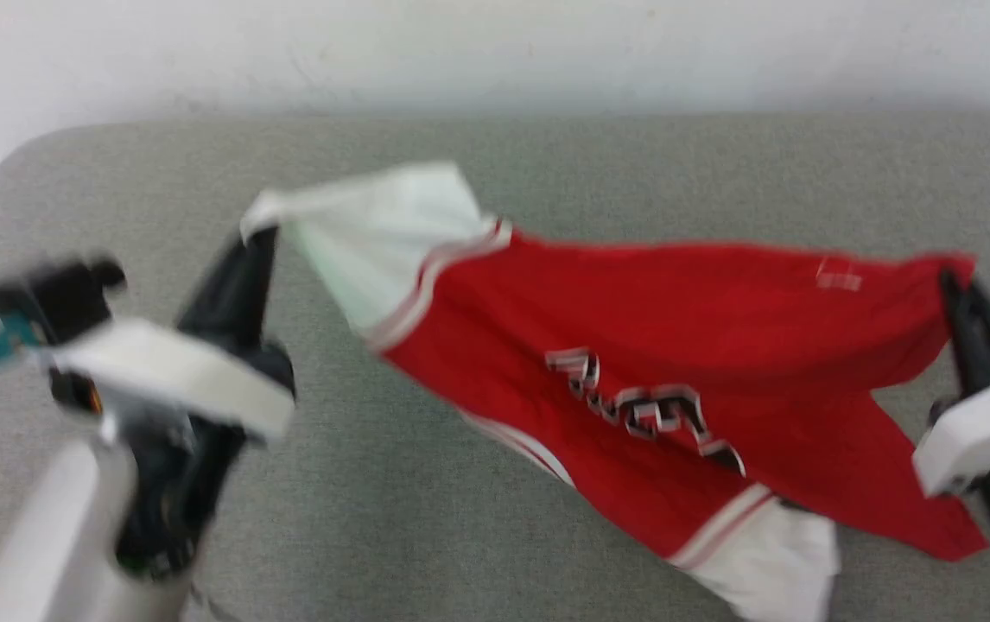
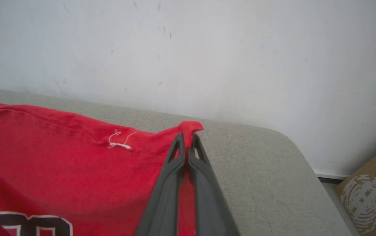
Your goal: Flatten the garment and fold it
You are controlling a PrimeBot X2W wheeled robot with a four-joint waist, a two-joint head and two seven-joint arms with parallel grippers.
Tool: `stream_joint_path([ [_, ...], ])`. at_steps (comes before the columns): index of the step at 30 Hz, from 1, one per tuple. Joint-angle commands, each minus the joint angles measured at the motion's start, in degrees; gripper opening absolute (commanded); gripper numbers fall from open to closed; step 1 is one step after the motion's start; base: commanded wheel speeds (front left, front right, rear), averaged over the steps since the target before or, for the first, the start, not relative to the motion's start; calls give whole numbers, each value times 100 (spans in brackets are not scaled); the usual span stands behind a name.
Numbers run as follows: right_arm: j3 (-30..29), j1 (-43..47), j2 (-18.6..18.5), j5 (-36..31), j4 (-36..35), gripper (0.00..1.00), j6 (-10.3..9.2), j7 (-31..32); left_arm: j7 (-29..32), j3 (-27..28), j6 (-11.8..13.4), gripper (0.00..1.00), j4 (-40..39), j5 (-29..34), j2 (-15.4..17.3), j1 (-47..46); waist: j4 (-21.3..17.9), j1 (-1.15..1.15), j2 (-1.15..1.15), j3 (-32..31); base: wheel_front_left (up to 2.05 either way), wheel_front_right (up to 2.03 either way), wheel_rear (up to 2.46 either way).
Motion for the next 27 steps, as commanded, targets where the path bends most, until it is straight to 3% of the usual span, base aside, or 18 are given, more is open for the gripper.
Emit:
stream_joint_path([
  [1,78,-261,-222,-75,-109,0,-11,113,54,45,-60,0,48,59,45,-357,-81,-1,0,152,0,0,0],
  [8,878,-1855,-1532,69,0,0,-11,797,297,244,-56,0,542,49,4,-2178,-293,-1,0,734,0,0,0],
  [14,1537,-3520,-2152,330,572,0,-11,1099,372,218,-32,0,1166,358,-28,-3948,-372,-1,0,1426,0,0,0],
  [21,2191,-5581,-2207,255,1477,0,-11,1048,16,383,90,0,2100,802,-60,-5950,-513,-1,0,2180,0,0,0],
  [27,2267,-7023,-1865,-166,2454,0,-11,702,-841,598,64,0,2802,1020,-249,-7286,-569,-1,0,2584,0,0,0],
])
